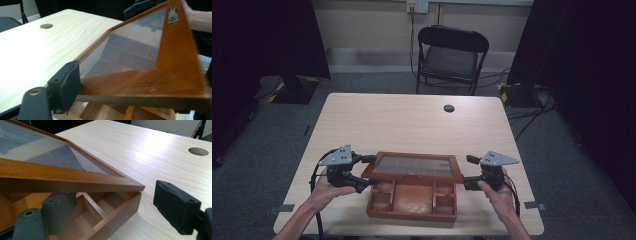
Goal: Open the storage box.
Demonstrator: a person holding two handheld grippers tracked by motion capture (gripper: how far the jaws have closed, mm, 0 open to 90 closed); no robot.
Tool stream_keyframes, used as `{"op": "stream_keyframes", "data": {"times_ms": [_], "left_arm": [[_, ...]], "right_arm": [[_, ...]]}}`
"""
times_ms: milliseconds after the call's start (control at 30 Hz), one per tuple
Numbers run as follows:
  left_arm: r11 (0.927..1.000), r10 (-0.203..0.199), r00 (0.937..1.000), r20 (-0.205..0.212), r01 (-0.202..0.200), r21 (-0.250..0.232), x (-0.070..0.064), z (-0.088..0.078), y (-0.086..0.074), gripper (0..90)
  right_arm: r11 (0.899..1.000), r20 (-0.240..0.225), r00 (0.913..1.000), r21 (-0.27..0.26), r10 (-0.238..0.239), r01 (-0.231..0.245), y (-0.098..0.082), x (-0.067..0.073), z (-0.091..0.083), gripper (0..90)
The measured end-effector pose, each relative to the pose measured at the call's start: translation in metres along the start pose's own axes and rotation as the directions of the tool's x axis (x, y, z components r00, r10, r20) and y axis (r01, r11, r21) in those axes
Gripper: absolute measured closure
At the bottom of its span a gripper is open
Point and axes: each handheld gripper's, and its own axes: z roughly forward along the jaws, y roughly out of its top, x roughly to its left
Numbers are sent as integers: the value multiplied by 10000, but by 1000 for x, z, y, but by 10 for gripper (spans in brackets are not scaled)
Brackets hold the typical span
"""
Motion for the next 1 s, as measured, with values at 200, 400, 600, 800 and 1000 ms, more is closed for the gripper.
{"op": "stream_keyframes", "data": {"times_ms": [200,400,600,800,1000], "left_arm": [[9998,164,9994,-298,-162,78,3,4,0,328],[9985,-234,9992,-326,217,-503,12,3,6,445],[9976,-387,9985,-382,364,-597,18,3,12,468],[9948,-656,9969,-438,620,-809,25,6,14,478],[9934,-898,9946,-517,857,-765,34,11,11,483]], "right_arm": [[10000,-64,10000,-45,66,-66,1,-1,0,208],[9996,-70,9999,-285,87,-89,6,-2,0,239],[9991,-132,9999,-426,50,-55,11,-7,7,267],[9962,-344,9994,-863,82,-111,15,-10,14,298],[9973,-594,9982,-731,-109,66,21,-8,28,379]]}}
